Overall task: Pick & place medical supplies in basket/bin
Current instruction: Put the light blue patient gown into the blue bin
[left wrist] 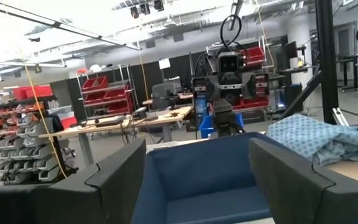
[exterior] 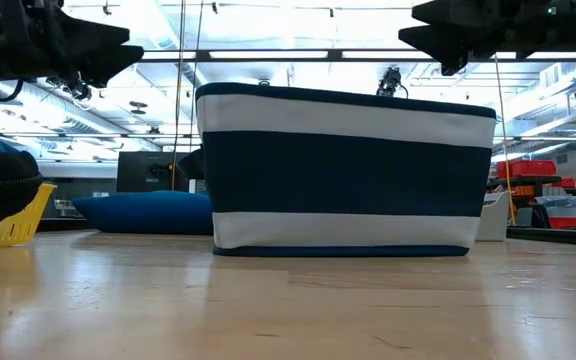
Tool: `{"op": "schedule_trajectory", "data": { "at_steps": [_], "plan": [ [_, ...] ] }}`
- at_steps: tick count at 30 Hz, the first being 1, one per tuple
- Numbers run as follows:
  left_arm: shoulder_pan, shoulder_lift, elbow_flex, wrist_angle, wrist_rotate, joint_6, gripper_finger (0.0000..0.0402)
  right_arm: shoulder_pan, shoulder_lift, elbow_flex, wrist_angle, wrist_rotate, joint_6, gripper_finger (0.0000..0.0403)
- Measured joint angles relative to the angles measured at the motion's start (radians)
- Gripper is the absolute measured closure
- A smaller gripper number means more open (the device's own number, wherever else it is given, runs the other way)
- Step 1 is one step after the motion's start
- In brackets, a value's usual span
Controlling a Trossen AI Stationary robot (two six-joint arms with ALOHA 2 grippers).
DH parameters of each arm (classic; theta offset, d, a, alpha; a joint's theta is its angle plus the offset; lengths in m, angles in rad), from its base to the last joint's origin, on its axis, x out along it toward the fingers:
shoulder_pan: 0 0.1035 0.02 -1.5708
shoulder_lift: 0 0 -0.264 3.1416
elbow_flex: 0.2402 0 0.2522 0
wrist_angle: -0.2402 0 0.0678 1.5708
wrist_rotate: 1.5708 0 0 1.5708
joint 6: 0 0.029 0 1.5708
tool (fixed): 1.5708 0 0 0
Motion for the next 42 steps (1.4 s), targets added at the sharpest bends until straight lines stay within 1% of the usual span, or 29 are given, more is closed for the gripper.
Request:
{"op": "schedule_trajectory", "data": {
  "at_steps": [4,7,13,17,21,25,28,33,35,39,42],
  "plan": [
    [0.000,-0.005,0.000,-0.011,-0.003,0.000,0.0117,0.006,0.000,0.000,0.007,-0.032,-0.017,0.0172],
    [0.000,-0.012,0.000,-0.029,-0.023,-0.002,0.0118,0.015,0.000,0.000,0.016,-0.066,-0.025,0.0172],
    [0.000,-0.018,0.000,-0.052,-0.024,-0.013,0.0118,0.023,0.000,-0.004,-0.030,-0.068,-0.031,0.0172],
    [0.000,-0.018,0.000,-0.062,-0.031,-0.021,0.0118,0.017,0.000,-0.093,0.096,-0.057,-0.031,0.0172],
    [0.000,-0.018,0.000,-0.061,0.004,-0.052,0.0118,0.012,0.000,-0.200,0.261,0.024,-0.018,0.0172],
    [0.000,-0.018,0.000,-0.062,0.033,-0.082,0.0118,0.018,0.000,-0.229,0.289,0.044,0.004,0.0172],
    [0.000,-0.018,0.000,-0.067,0.041,-0.093,0.0118,0.035,0.002,-0.192,0.193,0.067,0.012,0.0172],
    [0.000,-0.018,0.000,-0.068,0.039,-0.092,0.0118,0.086,0.002,-0.079,-0.076,0.184,0.026,0.0172],
    [0.000,-0.018,0.000,-0.068,0.038,-0.091,0.0118,0.107,0.002,-0.038,-0.159,0.217,0.041,0.0172],
    [0.000,-0.018,0.000,-0.078,0.037,-0.091,0.0118,0.152,0.002,0.030,-0.284,0.229,0.088,0.0172],
    [0.000,-0.018,0.000,-0.089,0.033,-0.091,0.0118,0.185,0.002,0.086,-0.428,0.229,0.173,0.0172]
  ]
}}
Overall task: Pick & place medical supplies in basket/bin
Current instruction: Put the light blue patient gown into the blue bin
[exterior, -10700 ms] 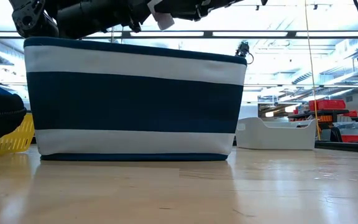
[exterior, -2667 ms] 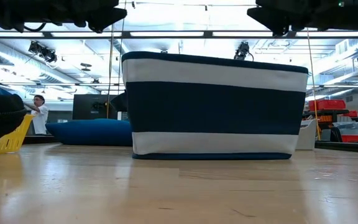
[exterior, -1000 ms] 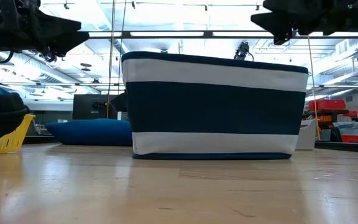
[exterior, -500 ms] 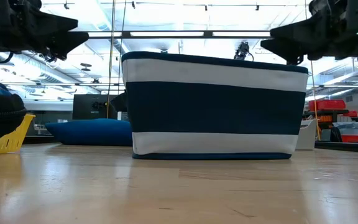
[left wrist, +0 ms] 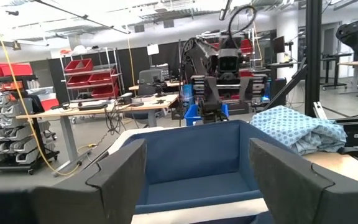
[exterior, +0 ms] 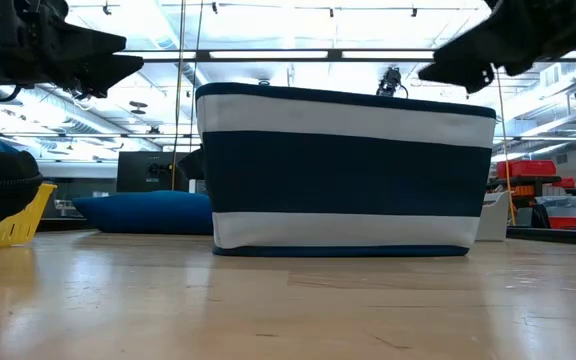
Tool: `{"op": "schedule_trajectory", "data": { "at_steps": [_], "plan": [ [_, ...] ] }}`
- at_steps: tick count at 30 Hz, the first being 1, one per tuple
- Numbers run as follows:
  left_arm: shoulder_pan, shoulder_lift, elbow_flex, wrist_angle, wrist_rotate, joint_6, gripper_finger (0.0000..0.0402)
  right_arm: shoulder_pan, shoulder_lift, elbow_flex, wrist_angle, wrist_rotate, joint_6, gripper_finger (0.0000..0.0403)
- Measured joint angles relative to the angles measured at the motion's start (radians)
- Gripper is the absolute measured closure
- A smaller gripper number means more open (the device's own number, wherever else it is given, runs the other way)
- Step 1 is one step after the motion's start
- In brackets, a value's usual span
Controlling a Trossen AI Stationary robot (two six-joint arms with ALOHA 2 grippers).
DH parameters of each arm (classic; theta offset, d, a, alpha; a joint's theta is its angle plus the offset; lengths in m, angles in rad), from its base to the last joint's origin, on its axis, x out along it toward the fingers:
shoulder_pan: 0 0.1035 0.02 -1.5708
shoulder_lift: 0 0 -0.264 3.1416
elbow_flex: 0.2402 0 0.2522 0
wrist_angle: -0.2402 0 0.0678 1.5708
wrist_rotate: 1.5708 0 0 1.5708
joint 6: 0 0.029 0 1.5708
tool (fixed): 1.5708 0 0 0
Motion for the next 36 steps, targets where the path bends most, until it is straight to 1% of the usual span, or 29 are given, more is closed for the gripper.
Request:
{"op": "schedule_trajectory", "data": {
  "at_steps": [3,5,7,9,13,17,20,24,27,30,32,34,36],
  "plan": [
    [0.000,0.000,0.000,-0.002,-0.002,-0.001,0.0118,0.037,0.001,0.063,-0.168,0.001,0.121,0.0172],
    [0.000,0.000,0.000,-0.002,-0.003,-0.001,0.0118,0.066,0.020,0.104,-0.241,0.000,0.190,0.0172],
    [0.000,0.000,0.000,-0.002,-0.003,-0.001,0.0118,0.097,0.049,0.146,-0.310,-0.018,0.244,0.0172],
    [0.000,0.000,0.000,-0.003,-0.003,-0.002,0.0118,0.119,0.094,0.199,-0.359,-0.060,0.302,0.0172],
    [0.000,0.000,0.000,-0.003,-0.003,0.000,0.0118,0.145,0.205,0.320,-0.536,-0.181,0.481,0.0172],
    [0.000,0.000,0.000,-0.004,-0.003,-0.002,0.0118,0.173,0.340,0.469,-0.783,-0.307,0.691,0.0172],
    [0.000,0.001,0.000,-0.006,-0.003,-0.002,0.0118,0.196,0.441,0.560,-0.923,-0.431,0.828,0.0172],
    [0.000,0.001,0.000,-0.007,-0.003,-0.002,0.0118,0.229,0.549,0.651,-1.029,-0.597,0.960,0.0172],
    [0.000,0.001,0.000,-0.008,-0.003,-0.002,0.0118,0.256,0.595,0.709,-1.086,-0.685,1.040,0.0172],
    [0.000,0.001,0.000,-0.008,-0.003,-0.002,0.0118,0.286,0.614,0.758,-1.139,-0.710,1.105,0.0175],
    [0.000,0.001,0.000,-0.008,-0.003,-0.002,0.0118,0.310,0.618,0.779,-1.170,-0.710,1.147,0.0187],
    [0.000,0.001,0.000,-0.008,-0.003,-0.002,0.0118,0.338,0.620,0.783,-1.195,-0.709,1.189,0.0209],
    [0.000,0.001,0.000,-0.010,-0.002,-0.002,0.0118,0.370,0.626,0.783,-1.218,-0.717,1.230,0.0241]
  ]
}}
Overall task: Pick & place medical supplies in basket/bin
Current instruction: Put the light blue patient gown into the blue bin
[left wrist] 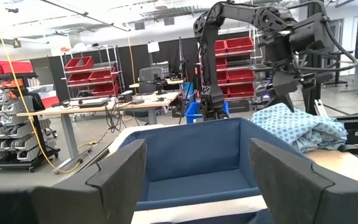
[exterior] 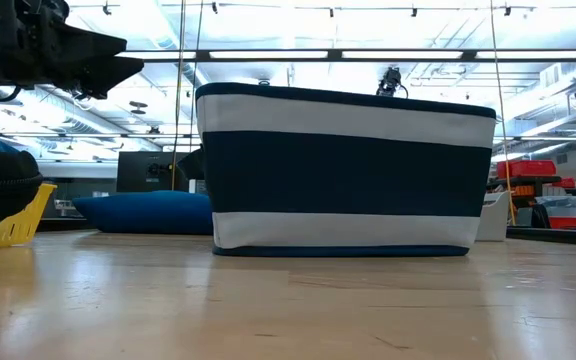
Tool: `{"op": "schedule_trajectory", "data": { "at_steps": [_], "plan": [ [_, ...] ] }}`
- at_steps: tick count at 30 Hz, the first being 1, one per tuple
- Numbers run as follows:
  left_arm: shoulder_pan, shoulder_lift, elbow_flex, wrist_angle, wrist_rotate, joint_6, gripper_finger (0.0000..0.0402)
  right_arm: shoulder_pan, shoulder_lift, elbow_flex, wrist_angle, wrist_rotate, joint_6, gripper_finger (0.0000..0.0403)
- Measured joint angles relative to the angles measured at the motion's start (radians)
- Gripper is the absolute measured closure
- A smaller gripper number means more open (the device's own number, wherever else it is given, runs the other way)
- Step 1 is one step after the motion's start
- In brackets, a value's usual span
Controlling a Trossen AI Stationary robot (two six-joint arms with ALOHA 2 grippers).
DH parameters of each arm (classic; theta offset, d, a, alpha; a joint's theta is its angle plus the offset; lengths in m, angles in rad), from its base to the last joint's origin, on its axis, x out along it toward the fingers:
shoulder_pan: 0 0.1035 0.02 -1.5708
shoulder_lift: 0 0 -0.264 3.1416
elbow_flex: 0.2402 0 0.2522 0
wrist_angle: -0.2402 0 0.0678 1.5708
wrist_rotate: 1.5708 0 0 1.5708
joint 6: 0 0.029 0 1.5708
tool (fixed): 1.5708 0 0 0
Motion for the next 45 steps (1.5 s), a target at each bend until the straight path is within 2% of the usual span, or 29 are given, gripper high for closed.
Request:
{"op": "schedule_trajectory", "data": {
  "at_steps": [6,11,14,18,23,31,35,39,45],
  "plan": [
    [0.000,0.000,0.000,-0.013,0.000,0.003,0.0118,0.068,0.061,0.000,-0.023,-0.076,0.050,0.0382],
    [0.000,0.000,0.000,-0.013,0.000,0.001,0.0118,0.087,0.150,0.000,-0.023,-0.119,0.008,0.0396],
    [0.000,0.000,0.000,-0.013,0.000,0.000,0.0118,0.086,0.217,-0.001,-0.022,-0.161,-0.061,0.0398],
    [0.000,0.000,0.000,-0.014,0.000,-0.009,0.0118,0.081,0.301,-0.001,0.002,-0.165,-0.193,0.0400],
    [0.000,0.000,0.000,-0.014,0.000,-0.010,0.0118,0.037,0.354,-0.001,0.091,-0.056,-0.384,0.0401],
    [0.000,0.000,0.000,-0.014,0.000,-0.010,0.0118,-0.110,0.355,0.003,0.232,0.212,-0.667,0.0402],
    [0.000,0.000,0.000,-0.014,0.000,-0.010,0.0118,-0.173,0.357,0.002,0.325,0.391,-0.822,0.0402],
    [0.000,0.000,0.000,-0.014,0.000,-0.009,0.0118,-0.205,0.355,0.002,0.321,0.532,-0.879,0.0402],
    [0.000,0.000,0.000,-0.022,0.000,-0.009,0.0118,-0.154,0.295,0.014,0.232,0.585,-0.851,0.0403]
  ]
}}
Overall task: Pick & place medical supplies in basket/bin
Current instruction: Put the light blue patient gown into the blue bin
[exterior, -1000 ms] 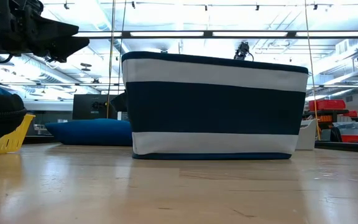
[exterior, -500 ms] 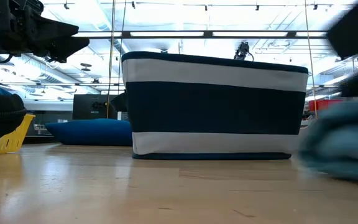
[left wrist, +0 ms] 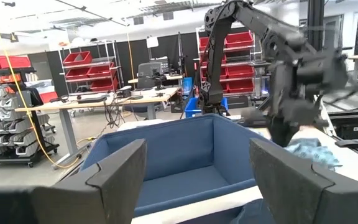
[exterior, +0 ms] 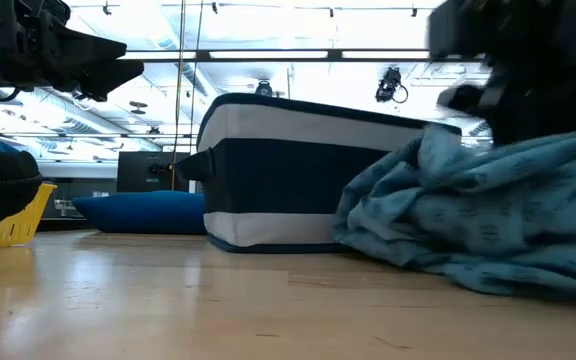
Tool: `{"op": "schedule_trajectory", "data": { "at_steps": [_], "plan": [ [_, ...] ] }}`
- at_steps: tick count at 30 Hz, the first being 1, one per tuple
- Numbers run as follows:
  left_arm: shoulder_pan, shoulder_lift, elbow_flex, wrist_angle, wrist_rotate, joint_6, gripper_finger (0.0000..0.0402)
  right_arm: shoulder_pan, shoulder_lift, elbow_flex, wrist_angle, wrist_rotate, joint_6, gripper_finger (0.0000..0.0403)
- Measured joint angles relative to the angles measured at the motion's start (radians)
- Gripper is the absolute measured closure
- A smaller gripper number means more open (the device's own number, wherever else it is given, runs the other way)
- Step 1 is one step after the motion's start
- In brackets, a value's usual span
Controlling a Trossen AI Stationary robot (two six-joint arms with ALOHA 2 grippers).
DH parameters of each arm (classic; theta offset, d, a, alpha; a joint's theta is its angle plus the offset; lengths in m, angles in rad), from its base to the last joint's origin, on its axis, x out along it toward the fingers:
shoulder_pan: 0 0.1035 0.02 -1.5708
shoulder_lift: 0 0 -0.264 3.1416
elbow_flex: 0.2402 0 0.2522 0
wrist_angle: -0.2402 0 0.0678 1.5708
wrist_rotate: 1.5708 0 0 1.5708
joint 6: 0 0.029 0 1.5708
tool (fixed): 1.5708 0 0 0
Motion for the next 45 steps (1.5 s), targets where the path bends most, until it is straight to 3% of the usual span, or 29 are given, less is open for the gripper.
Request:
{"op": "schedule_trajectory", "data": {
  "at_steps": [7,12,20,24,28,32,40,45],
  "plan": [
    [0.000,0.000,0.000,-0.005,0.000,0.000,0.0118,0.127,-0.018,0.194,-0.222,0.145,0.029,0.0403],
    [0.000,0.000,0.000,-0.005,0.000,0.000,0.0118,0.153,-0.019,0.250,-0.198,-0.011,0.029,0.0390],
    [0.000,0.000,0.000,-0.005,0.000,0.000,0.0118,0.201,-0.017,0.246,-0.100,-0.128,0.052,0.0281],
    [0.000,0.000,0.000,-0.015,0.000,-0.006,0.0118,0.216,-0.017,0.246,-0.129,-0.041,0.017,0.0224],
    [0.000,0.000,0.000,-0.026,0.000,-0.008,0.0118,0.220,-0.017,0.246,-0.158,0.031,-0.050,0.0194],
    [0.000,0.000,0.000,-0.027,0.000,-0.010,0.0118,0.220,-0.009,0.245,-0.239,0.030,-0.095,0.0188],
    [0.000,0.000,0.000,-0.032,0.000,-0.010,0.0118,0.268,0.054,0.239,-0.563,-0.006,-0.166,0.0188],
    [0.000,0.001,0.000,-0.035,0.000,-0.010,0.0118,0.282,0.056,0.198,-0.591,0.025,-0.189,0.0187]
  ]
}}
